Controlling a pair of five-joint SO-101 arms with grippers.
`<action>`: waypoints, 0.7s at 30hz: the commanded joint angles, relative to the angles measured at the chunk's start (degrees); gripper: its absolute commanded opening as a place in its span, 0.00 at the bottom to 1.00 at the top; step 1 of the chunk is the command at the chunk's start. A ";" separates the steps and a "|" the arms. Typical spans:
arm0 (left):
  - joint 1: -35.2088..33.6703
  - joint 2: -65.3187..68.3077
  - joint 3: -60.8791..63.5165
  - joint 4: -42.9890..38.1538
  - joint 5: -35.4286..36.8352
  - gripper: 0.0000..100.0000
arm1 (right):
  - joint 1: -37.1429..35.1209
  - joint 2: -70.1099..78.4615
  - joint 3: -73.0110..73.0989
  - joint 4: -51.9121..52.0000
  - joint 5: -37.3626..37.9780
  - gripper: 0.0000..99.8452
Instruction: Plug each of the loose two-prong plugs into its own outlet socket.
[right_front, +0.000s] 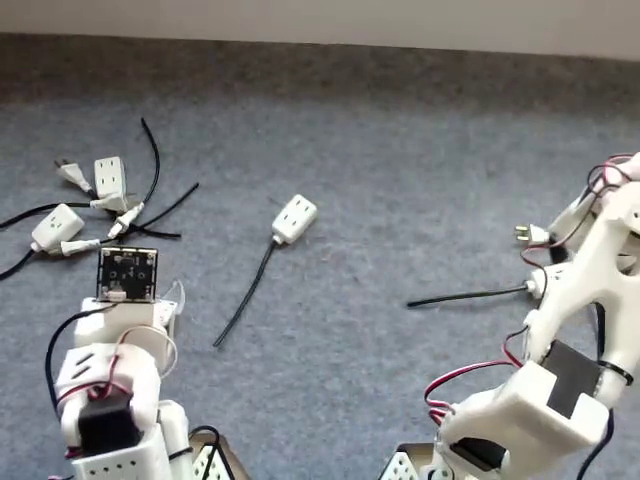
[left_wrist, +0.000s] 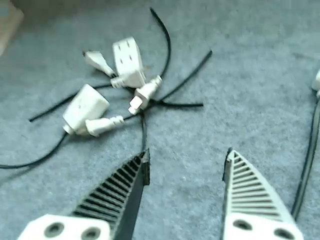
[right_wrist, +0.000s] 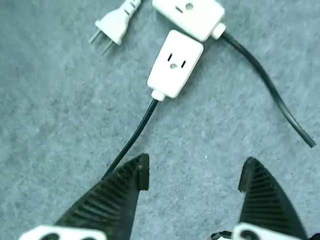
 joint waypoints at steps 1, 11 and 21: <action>-2.24 0.84 -7.52 -2.64 -3.34 0.25 | -1.63 -1.45 6.29 -1.45 -4.40 0.29; -7.25 41.71 -38.20 -11.08 -10.11 0.25 | -4.18 -1.45 31.78 -22.02 -8.79 0.29; -8.04 82.15 -75.30 -1.05 -29.89 0.25 | -4.44 -1.27 40.92 -33.63 -13.10 0.29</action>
